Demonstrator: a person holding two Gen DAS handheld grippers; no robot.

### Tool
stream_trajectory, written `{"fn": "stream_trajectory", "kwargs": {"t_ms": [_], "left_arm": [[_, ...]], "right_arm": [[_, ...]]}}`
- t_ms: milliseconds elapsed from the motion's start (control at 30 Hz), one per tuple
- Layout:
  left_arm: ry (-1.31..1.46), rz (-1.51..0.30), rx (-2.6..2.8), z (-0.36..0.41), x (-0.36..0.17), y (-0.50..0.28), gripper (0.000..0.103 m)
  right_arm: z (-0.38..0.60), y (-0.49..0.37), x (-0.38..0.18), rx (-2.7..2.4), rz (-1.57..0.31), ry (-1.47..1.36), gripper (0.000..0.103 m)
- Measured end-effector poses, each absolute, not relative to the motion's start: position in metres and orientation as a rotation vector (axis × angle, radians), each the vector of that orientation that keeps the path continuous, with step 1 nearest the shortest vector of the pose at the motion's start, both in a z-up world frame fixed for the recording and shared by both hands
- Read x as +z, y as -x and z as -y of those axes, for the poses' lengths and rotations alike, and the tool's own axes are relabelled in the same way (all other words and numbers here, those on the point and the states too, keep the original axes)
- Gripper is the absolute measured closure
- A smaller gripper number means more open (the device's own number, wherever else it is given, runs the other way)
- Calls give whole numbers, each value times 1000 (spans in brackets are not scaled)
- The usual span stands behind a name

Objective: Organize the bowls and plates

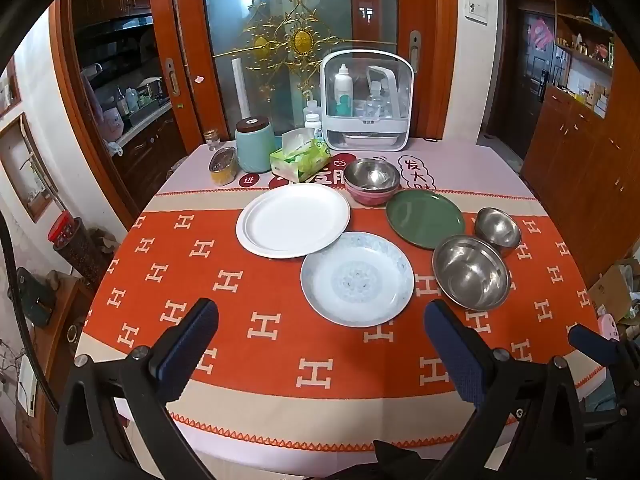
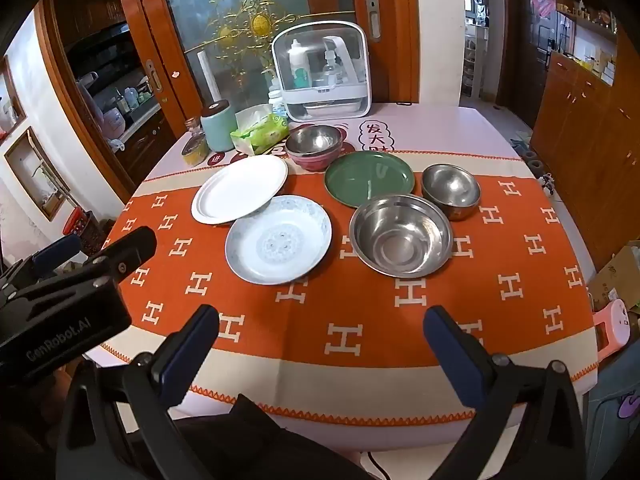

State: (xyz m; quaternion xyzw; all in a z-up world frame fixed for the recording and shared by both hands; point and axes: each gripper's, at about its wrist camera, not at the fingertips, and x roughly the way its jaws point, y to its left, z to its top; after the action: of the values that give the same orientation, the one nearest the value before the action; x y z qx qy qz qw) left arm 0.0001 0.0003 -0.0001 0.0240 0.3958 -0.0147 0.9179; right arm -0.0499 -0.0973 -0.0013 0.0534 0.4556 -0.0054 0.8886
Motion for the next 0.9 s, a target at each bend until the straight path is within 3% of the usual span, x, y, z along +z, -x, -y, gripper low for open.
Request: {"fn": "stream_trajectory", "kwargs": {"t_ms": [900], "left_arm": [[-49,-819,-28,-1,0,0,1]], "right_arm": [[101,49,-1,-11,-949,-114,0]]}}
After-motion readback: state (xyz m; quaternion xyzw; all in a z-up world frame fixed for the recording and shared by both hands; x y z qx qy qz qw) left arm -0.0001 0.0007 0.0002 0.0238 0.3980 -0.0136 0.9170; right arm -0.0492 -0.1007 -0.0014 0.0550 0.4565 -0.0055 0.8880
